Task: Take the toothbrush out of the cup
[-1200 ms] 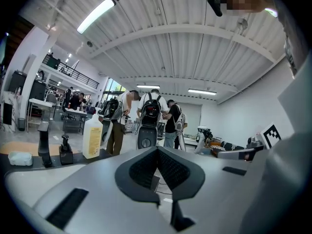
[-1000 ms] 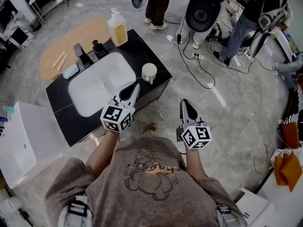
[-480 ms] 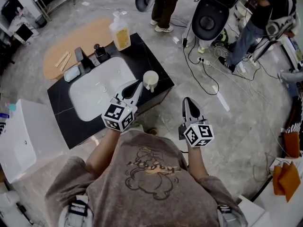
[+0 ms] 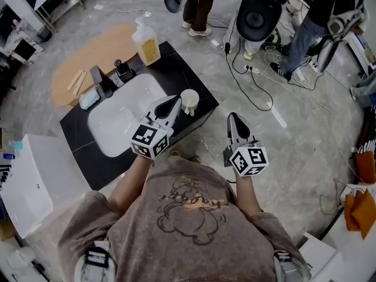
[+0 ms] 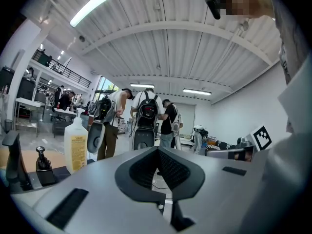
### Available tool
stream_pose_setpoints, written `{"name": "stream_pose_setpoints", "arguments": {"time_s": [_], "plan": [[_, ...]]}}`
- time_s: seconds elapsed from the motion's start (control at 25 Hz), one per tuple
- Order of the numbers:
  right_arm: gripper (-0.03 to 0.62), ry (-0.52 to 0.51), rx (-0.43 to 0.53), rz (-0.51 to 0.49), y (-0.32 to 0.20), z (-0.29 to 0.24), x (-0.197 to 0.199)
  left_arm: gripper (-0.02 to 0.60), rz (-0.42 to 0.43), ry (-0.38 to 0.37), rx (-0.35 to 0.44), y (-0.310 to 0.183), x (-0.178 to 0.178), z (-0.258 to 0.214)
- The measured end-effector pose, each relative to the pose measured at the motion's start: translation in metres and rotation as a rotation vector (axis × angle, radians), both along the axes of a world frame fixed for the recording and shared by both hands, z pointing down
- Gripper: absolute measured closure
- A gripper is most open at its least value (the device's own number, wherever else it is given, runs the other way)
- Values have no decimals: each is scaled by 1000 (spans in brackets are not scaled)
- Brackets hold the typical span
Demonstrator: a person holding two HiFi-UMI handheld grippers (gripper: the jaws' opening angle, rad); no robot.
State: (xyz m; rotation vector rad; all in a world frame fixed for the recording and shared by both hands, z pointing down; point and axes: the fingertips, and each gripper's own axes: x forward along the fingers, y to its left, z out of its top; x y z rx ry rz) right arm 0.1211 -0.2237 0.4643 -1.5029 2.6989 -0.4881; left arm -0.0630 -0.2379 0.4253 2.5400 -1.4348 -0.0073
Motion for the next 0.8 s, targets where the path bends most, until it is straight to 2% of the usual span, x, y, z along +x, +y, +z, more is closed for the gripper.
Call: {"name": "stream_pose_setpoints", "arguments": {"time_s": [0.56,0.8], "plan": [[591,8,-6,6,-2,0,-16,557,106,28,5,4,5,12],[591,11,-15,7,1,2,-17,401,144,32,-20,6,9,18]]}}
